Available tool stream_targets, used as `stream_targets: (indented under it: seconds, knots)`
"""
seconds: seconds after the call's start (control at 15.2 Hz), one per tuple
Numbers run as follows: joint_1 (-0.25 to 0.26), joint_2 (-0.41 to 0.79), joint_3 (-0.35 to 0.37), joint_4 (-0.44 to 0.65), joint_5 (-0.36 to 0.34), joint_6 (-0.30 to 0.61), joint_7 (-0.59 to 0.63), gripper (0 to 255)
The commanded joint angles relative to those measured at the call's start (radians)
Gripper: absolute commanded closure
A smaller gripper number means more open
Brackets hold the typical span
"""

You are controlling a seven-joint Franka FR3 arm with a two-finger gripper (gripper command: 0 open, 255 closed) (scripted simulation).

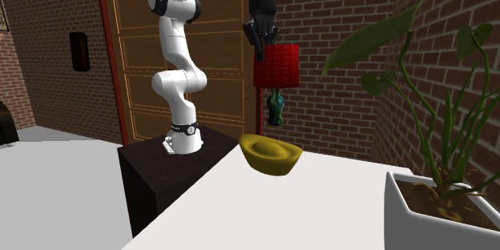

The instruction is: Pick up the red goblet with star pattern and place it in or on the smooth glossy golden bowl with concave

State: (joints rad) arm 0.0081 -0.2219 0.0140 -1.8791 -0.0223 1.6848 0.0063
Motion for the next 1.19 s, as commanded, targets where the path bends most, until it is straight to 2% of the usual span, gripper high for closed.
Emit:
stream_targets:
  seconds: [0.0,0.4,1.12]
  knots:
    - [0.012,-0.041,0.018,0.005,0.004,-0.046,0.028,255]
    - [0.045,-0.154,0.073,0.009,0.026,-0.165,0.111,255]
    - [0.047,-0.192,0.074,-0.176,0.030,-0.018,0.112,255]
